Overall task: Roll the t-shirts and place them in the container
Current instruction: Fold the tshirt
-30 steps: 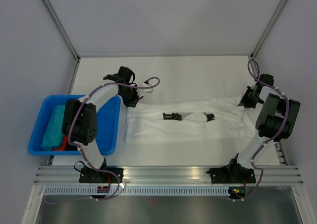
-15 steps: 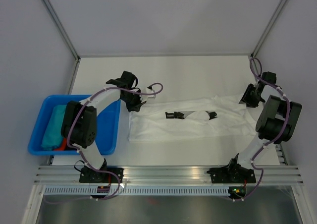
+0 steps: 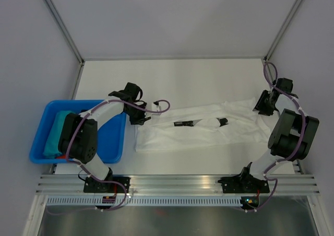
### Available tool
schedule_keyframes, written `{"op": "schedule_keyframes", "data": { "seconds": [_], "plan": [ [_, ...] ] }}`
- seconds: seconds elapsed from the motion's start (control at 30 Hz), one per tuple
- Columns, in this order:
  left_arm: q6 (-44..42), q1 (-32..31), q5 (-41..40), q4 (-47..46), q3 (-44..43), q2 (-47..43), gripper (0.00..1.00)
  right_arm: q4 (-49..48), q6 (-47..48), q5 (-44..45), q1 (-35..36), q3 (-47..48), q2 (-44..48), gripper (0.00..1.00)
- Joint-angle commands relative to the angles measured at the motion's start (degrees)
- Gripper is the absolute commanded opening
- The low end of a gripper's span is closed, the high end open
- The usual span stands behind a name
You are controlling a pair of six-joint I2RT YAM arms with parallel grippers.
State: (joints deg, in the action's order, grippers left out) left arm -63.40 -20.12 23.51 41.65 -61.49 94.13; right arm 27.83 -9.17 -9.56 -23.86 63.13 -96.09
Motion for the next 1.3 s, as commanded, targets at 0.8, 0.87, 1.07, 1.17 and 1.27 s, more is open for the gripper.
{"op": "schedule_keyframes", "data": {
  "seconds": [0.8,0.87,1.07,1.17,1.27],
  "plan": [
    [6.7,0.7,3.7,15.0,-15.1,13.8,0.31,-1.9,0.9,-0.6,-0.1,-2.1,-0.9,0.27],
    [5.3,0.5,3.7,15.0,-13.7,12.4,0.28,-2.0,1.0,-0.4,-0.1,-2.3,-0.5,0.21],
    [4.2,0.5,2.4,15.6,-12.1,12.4,0.02,-1.9,1.1,-1.2,-0.1,-2.3,-0.3,0.03],
    [4.3,0.5,2.8,16.0,-11.8,12.0,0.02,-0.9,1.4,0.3,-0.1,-2.2,0.6,0.01],
    [5.1,0.5,3.7,15.2,-12.0,10.7,0.02,-0.5,1.3,0.5,-0.1,-2.1,2.0,0.0]
  ]
}}
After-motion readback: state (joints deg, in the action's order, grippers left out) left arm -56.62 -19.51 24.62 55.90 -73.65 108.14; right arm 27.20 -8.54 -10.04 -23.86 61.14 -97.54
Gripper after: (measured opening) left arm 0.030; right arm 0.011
